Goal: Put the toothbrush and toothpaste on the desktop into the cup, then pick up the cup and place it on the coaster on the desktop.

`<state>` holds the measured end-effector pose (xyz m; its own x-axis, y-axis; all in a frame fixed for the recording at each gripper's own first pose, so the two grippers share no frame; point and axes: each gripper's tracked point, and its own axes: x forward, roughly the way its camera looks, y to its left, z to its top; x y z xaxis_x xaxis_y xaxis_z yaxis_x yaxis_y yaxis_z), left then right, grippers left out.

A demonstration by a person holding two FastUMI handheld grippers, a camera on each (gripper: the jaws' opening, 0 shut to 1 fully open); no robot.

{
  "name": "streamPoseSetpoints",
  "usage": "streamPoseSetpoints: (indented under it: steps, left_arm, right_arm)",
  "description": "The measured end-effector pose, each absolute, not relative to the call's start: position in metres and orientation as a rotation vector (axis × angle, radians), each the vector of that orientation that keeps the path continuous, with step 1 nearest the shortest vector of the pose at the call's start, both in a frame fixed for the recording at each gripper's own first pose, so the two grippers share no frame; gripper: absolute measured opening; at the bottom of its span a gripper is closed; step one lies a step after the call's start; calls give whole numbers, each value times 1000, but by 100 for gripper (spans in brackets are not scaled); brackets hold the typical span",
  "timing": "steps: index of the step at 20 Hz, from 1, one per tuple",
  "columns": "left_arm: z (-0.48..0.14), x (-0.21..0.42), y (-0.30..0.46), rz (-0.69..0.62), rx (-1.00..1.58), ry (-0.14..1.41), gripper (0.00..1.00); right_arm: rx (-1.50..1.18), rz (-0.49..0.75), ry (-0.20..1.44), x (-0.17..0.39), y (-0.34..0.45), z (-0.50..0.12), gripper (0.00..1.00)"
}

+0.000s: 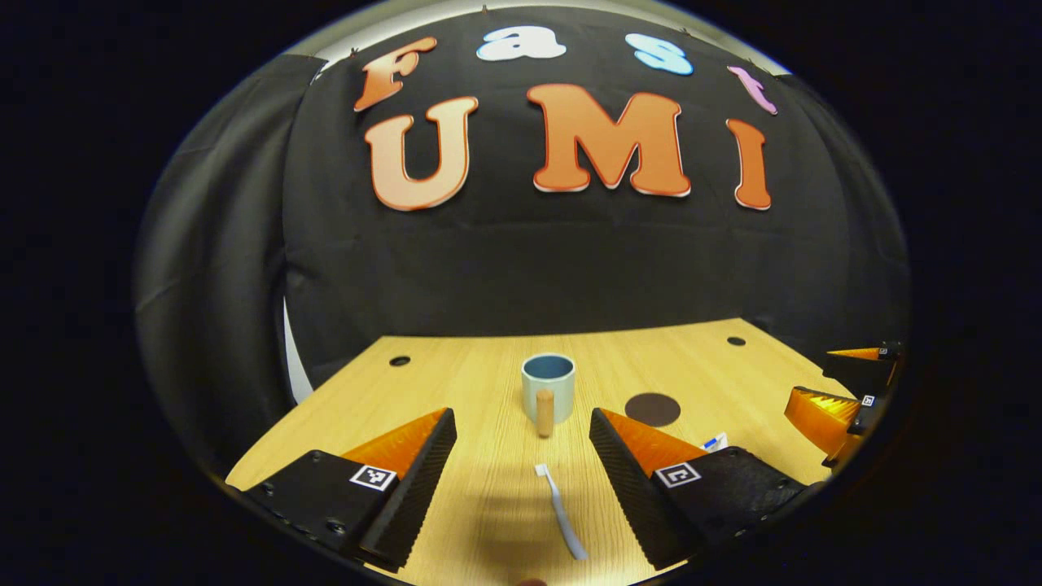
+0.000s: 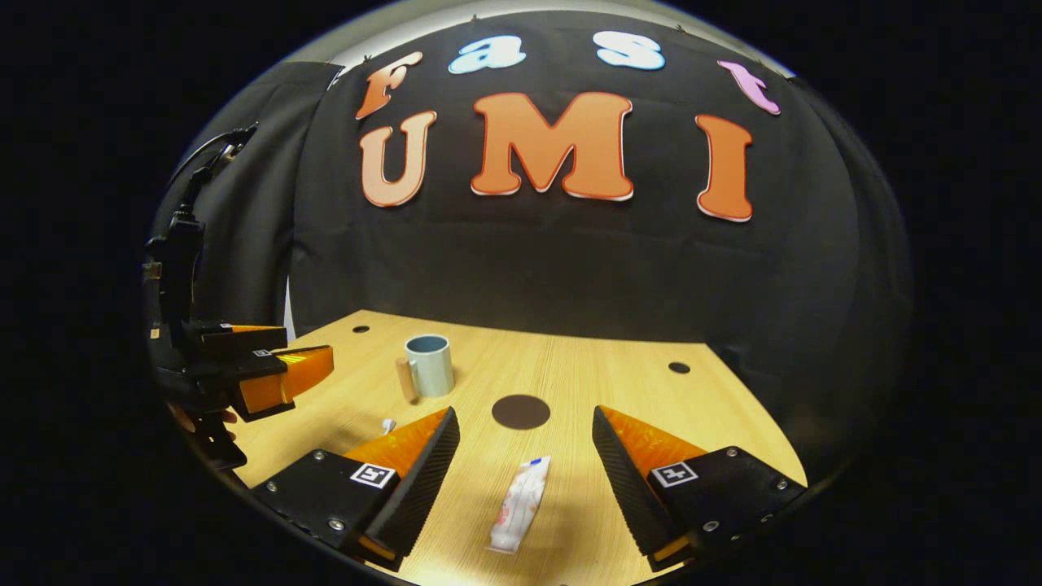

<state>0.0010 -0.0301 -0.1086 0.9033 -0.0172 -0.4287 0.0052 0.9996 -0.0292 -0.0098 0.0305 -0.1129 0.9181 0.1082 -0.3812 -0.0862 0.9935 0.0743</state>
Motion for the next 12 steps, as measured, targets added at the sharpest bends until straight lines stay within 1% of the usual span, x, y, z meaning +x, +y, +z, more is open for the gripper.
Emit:
streamPoseSetpoints:
  steps: [4,5,6,7,10,12]
  left_arm:
    - [-146,-3,-41,-42,13,597,99]
    - [-158,-2,-43,-42,20,639,95]
    - [-169,-3,-47,-57,17,683,96]
    - [-177,-2,-50,-66,10,724,96]
    - [-194,-10,-55,-83,-25,836,88]
    - [-204,-13,-54,-93,-49,911,88]
  right_arm:
    - [40,99,488,-11,34,-137,97]
    - [47,106,511,-11,37,-143,96]
    - [53,114,539,-11,41,-150,96]
    - [51,116,565,-12,42,-156,95]
    - [33,113,637,-10,41,-173,89]
    - [43,123,688,-13,46,-187,87]
